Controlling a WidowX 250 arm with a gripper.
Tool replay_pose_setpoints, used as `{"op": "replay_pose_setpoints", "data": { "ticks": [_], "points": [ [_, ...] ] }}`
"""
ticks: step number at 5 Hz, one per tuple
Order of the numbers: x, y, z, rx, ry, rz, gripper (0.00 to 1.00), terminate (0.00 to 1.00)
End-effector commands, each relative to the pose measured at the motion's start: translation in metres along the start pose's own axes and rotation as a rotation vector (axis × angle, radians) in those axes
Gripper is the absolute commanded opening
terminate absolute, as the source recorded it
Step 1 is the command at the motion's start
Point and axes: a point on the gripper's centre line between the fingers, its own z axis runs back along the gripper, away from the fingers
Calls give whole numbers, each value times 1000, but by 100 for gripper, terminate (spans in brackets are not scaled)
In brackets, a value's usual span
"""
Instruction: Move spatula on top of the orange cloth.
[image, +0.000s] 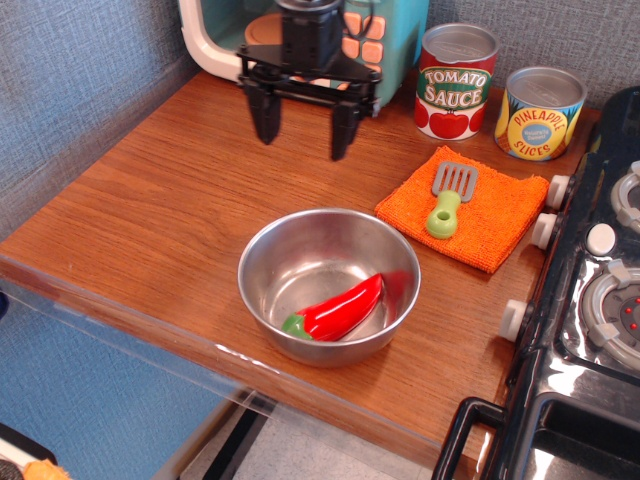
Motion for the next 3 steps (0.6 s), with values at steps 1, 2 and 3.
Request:
{"op": "replay_pose_setpoints", "data": {
  "ticks": [1, 2, 3],
  "points": [
    [-1, 7, 18, 14, -53, -93, 100, 0],
    [-1, 7, 18, 14, -53, -93, 100, 0],
    [-1, 7, 18, 14, -53, -93, 100, 100]
  ]
}}
